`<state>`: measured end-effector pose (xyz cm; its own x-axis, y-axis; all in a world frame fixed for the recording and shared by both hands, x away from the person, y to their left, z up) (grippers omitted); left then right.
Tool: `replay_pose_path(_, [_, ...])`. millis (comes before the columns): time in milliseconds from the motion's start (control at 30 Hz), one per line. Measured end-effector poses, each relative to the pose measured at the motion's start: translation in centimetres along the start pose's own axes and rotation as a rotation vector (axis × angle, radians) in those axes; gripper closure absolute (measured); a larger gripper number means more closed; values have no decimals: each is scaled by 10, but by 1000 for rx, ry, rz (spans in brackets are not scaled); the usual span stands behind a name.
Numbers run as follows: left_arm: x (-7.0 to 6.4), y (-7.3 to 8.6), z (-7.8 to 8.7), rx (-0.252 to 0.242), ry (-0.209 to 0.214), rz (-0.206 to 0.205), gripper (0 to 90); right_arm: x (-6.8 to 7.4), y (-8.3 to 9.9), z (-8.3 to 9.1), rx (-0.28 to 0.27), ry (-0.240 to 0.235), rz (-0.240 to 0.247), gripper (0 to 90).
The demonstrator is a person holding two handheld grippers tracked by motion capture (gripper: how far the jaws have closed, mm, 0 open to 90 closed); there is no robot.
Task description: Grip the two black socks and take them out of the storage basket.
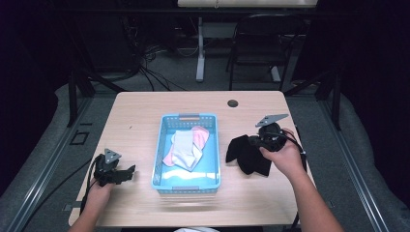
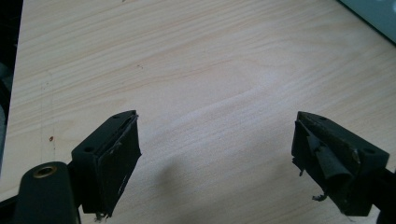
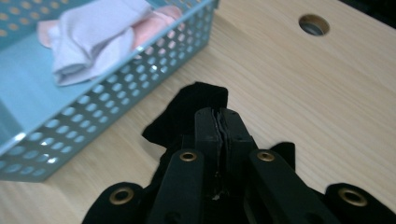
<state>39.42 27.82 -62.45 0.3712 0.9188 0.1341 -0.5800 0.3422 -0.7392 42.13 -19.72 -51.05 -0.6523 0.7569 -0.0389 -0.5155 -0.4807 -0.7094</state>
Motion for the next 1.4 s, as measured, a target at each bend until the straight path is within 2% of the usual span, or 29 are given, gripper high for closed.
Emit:
replay_pose_path(67, [0,0,0,-1,1,4,154,-9,6,-4,15,24,-20,870])
replay_pose_path(133, [0,0,-1,2,1,-1,154,-15,11,-8,13,25,-54,870])
replay_pose_path(333, [-1,-1,-1,0,1,1,154,-30,23,-14,20,41,-107,870])
replay_pose_path(700, [-2,-2,-1,-1,1,-3,154,-39,31,-17,8,52,-153,837])
replay_pose_path(767, [-2,-2,-2,-2,1,-2,154,-41,30,-16,-5,52,-167,778])
replay_pose_path(1133, [-3,-3,-2,0,3,-7,154,-35,24,-12,-24,61,-146,691])
replay_pose_path(1400, [-2,-3,-2,-3,3,-2,154,-24,17,-9,-32,52,-110,682])
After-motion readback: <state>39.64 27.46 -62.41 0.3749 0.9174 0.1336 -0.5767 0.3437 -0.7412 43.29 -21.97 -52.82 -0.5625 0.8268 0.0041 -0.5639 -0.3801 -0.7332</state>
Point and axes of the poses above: each handheld gripper's, and its own axes: z roughly backward along the jaws, y roughly out of its underside, x roughly to its left, the point moved 7 cm from there along -z, roughly forward along the jaws, and after that the axes turned 2 degrees about -x, right-handed, at the moved point
